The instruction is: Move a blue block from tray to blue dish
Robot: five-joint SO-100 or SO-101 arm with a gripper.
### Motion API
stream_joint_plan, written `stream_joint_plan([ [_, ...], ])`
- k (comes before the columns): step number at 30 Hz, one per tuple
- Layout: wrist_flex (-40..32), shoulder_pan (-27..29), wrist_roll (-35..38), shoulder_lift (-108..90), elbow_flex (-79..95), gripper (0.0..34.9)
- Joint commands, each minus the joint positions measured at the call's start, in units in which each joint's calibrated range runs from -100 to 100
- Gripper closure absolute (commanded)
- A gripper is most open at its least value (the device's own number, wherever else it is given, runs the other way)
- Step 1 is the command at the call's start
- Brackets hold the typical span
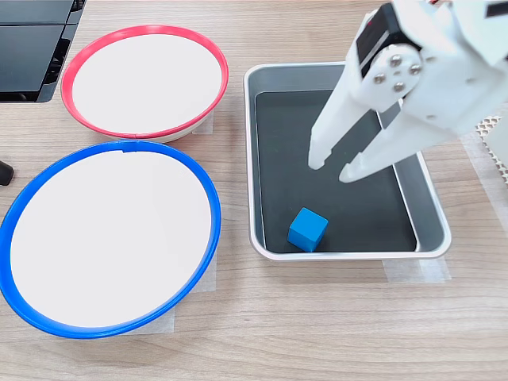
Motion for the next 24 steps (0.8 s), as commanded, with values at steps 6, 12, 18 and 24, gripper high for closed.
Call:
stream_joint_plan([
  [6,1.9,-5.4,-7.8,19.6,-14.9,18.8],
  [12,4.4,-7.8,-8.8,26.4,-18.3,18.1],
  [18,6.2,-5.1,-8.3,29.8,-19.8,18.4],
  [24,3.0,-3.4,-8.0,33.4,-20.5,18.6],
])
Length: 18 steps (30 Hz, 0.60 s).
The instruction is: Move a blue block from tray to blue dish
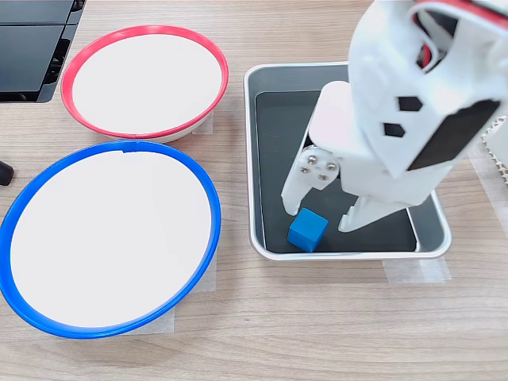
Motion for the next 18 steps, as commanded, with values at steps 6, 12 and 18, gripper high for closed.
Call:
stream_joint_plan([
  [6,-4.7,0.7,0.5,3.5,-1.7,29.2],
  [12,-3.3,1.0,1.8,1.3,-1.4,34.6],
  [18,3.6,2.4,9.0,-14.1,-4.5,34.6],
])
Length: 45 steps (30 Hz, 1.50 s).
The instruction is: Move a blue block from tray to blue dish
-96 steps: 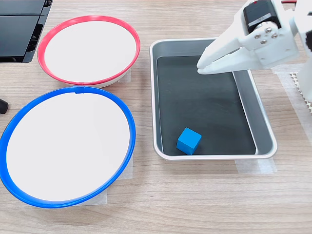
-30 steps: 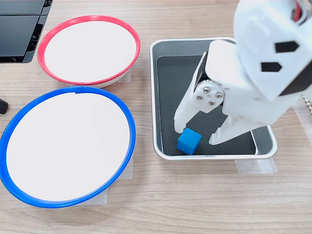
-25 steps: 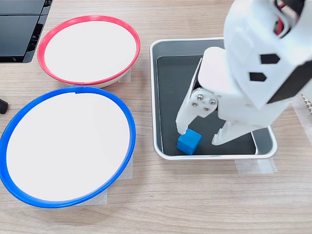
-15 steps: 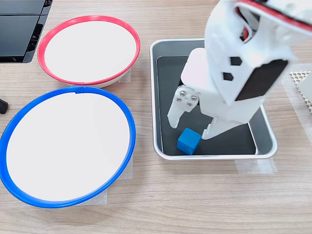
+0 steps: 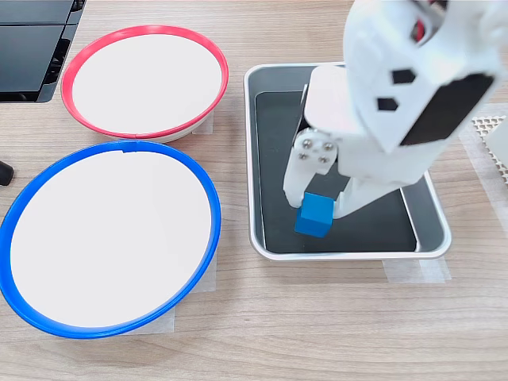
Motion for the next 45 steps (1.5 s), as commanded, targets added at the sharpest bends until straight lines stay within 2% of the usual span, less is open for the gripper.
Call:
stream_joint_plan([
  [1,2.9,1.7,5.1,-11.6,-4.8,34.6],
  [5,0.4,3.8,6.8,-8.4,-15.1,34.6],
  [9,-7.7,4.9,7.0,5.3,-25.4,33.5],
  [14,-15.2,6.1,8.9,18.1,-31.4,29.3],
  [15,-17.1,6.5,9.9,20.8,-32.1,25.5],
  [17,-18.8,6.9,11.2,23.5,-32.8,20.6],
  [18,-20.1,7.2,12.1,25.3,-33.5,15.2],
  [20,-21.2,7.4,12.6,26.1,-33.7,13.2],
  [21,-22.0,7.5,12.9,26.2,-33.7,11.0],
  [22,-22.5,7.6,13.1,26.1,-33.6,6.2],
  [23,-22.9,7.8,13.2,25.5,-33.3,5.4],
  [25,-24.4,8.3,13.4,22.0,-31.3,7.0],
  [26,-25.6,8.8,13.1,18.9,-29.2,10.3],
  [27,-26.8,9.4,12.6,15.4,-26.4,14.5],
  [30,-32.0,11.7,10.3,0.9,-14.9,33.9],
  [33,-35.1,14.3,9.0,-15.8,-0.2,34.6],
  [37,-34.2,17.1,10.1,-39.1,20.9,34.6],
  [41,-26.4,19.3,11.6,-59.1,38.9,34.6],
  [45,-18.4,19.6,11.6,-72.0,49.8,34.7],
])
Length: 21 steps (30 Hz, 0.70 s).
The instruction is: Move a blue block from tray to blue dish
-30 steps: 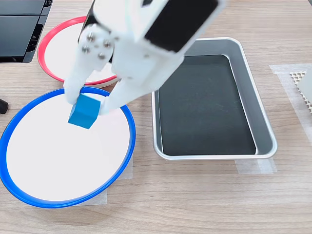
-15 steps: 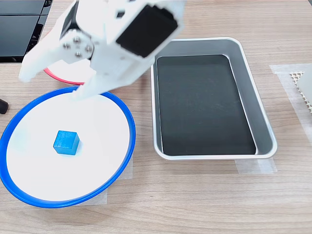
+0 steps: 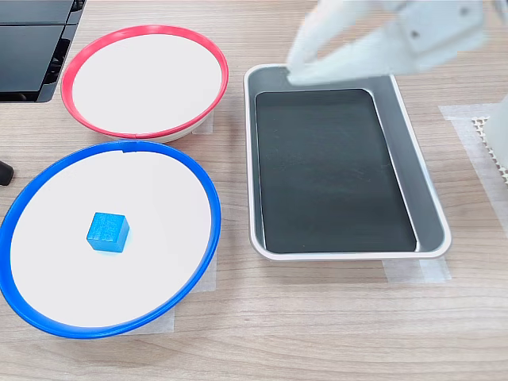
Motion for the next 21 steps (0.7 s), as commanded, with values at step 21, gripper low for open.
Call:
stream_joint_plan([
  [21,10.2,1.9,1.0,-27.5,21.8,34.6],
])
